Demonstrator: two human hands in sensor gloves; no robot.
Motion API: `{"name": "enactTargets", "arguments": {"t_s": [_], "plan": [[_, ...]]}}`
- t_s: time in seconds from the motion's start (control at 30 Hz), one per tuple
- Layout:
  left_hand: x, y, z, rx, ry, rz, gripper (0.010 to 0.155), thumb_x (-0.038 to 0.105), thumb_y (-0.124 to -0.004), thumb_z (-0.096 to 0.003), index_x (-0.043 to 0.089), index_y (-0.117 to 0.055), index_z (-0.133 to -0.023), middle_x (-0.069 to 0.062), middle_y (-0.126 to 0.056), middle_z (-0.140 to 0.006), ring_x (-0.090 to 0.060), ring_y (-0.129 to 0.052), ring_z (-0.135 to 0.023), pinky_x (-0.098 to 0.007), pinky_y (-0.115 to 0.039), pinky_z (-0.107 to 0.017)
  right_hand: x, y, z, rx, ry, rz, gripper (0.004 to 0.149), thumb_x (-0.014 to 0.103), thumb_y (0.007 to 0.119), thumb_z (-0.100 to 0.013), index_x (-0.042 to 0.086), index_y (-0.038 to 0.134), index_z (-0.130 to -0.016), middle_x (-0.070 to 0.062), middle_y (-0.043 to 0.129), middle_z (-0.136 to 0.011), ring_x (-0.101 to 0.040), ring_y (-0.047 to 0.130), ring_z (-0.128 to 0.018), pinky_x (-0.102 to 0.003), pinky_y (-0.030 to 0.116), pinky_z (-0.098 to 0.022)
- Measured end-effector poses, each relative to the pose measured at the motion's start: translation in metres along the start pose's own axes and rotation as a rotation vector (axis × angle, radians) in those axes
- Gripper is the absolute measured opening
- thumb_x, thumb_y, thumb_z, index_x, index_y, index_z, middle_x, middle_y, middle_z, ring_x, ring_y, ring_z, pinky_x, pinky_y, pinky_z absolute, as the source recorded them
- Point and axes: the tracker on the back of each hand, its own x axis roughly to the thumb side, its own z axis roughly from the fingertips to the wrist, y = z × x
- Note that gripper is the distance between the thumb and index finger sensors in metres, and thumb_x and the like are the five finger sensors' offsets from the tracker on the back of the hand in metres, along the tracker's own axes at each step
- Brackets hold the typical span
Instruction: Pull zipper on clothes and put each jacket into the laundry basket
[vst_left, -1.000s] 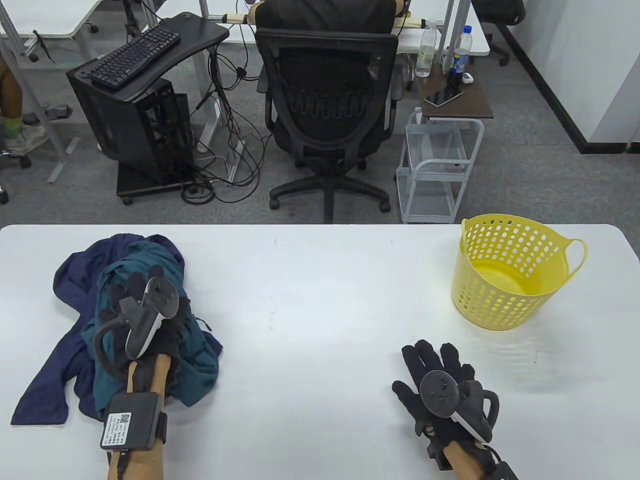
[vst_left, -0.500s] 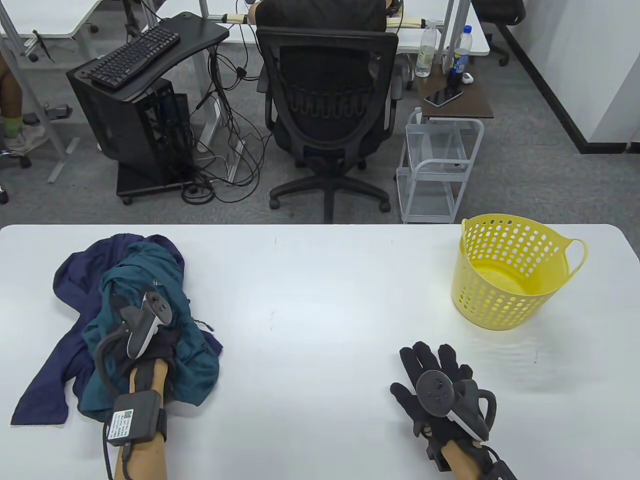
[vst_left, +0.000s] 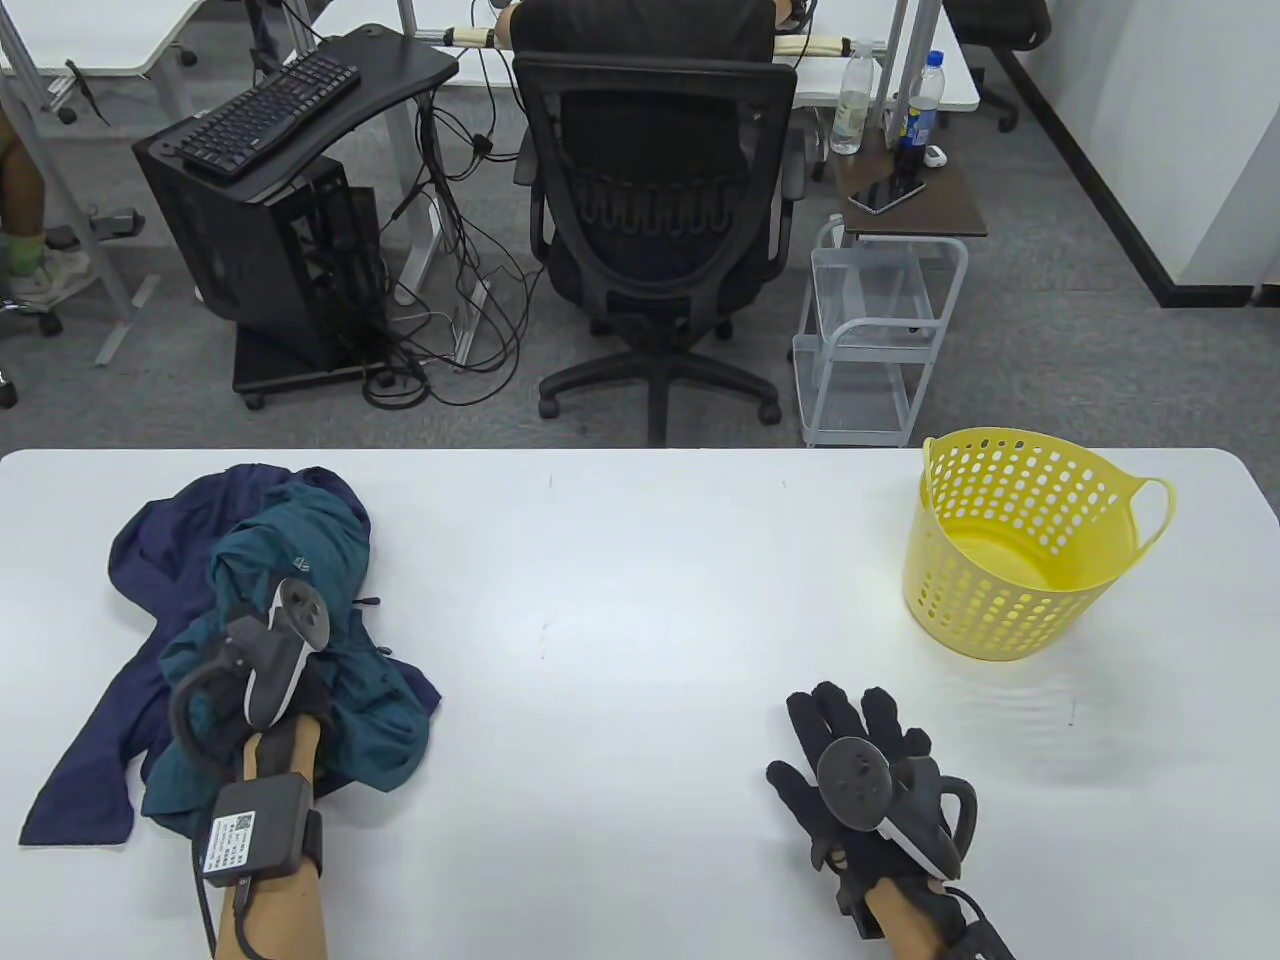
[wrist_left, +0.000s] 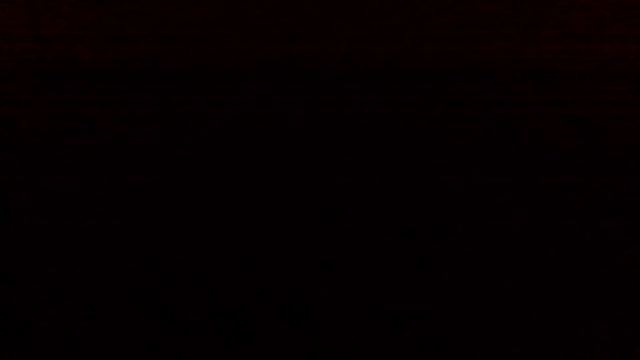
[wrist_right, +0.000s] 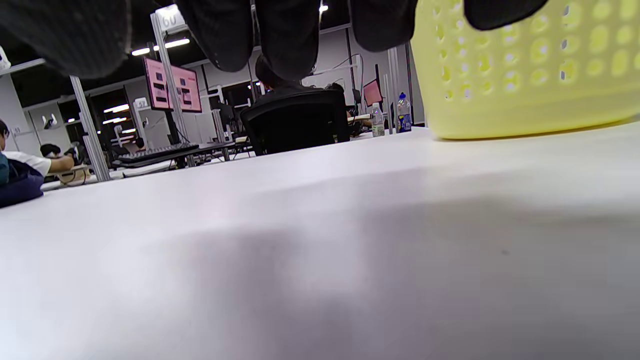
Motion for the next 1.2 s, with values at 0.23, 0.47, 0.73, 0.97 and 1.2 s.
{"name": "enactTargets", "arguments": {"t_s": [0.23,0.47,0.73,0.97,1.2], "plan": [[-0.018,0.092,0.021,0.090,-0.098,0.200,0.069,0.035,-0.088,-0.0407,0.058,-0.055,-0.097,0.014,-0.082,-0.097,-0.019,-0.097,-0.065,-0.043,-0.088,-0.046,-0.041,-0.007,0.000,-0.047,0.091,-0.145,0.071,0.064,0.072,-0.047,0.034,0.057,-0.109,0.002,0.058,-0.121,-0.048,0.049,-0.108,-0.076,0.046,-0.066],[0.011,0.148,0.067,0.149,-0.291,0.420,0.065,0.036,-0.088,-0.0412,0.056,-0.061,-0.097,0.013,-0.085,-0.095,-0.019,-0.099,-0.062,-0.042,-0.089,-0.044,-0.045,-0.010,-0.001,-0.057,0.100,-0.173,0.071,0.064,0.072,-0.047,0.034,0.057,-0.109,0.002,0.058,-0.121,-0.048,0.049,-0.108,-0.076,0.045,-0.067],[0.090,0.167,0.140,0.046,-0.564,0.542,0.062,0.038,-0.087,-0.0425,0.054,-0.063,-0.098,0.011,-0.085,-0.096,-0.020,-0.099,-0.061,-0.042,-0.088,-0.042,-0.042,-0.007,-0.001,-0.041,0.087,-0.134,0.071,0.065,0.072,-0.047,0.034,0.057,-0.109,0.002,0.057,-0.121,-0.048,0.049,-0.108,-0.075,0.045,-0.067],[0.158,0.113,0.203,-0.237,-0.735,0.416,0.062,0.043,-0.083,-0.0448,0.051,-0.059,-0.102,0.006,-0.081,-0.101,-0.022,-0.097,-0.065,-0.042,-0.086,-0.045,-0.054,-0.008,-0.002,-0.045,0.143,-0.145,0.067,0.060,0.071,-0.049,0.033,0.057,-0.109,0.002,0.057,-0.121,-0.048,0.049,-0.108,-0.075,0.045,-0.067],[0.201,0.007,0.249,-0.388,-0.808,0.202,0.065,0.057,-0.077,-0.0430,0.053,-0.052,-0.103,0.007,-0.073,-0.108,-0.025,-0.090,-0.081,-0.045,-0.081,-0.054,-0.057,-0.006,-0.003,-0.033,0.155,-0.143,0.060,0.052,0.068,-0.052,0.033,0.058,-0.108,0.002,0.058,-0.121,-0.048,0.049,-0.108,-0.075,0.045,-0.067]]}}
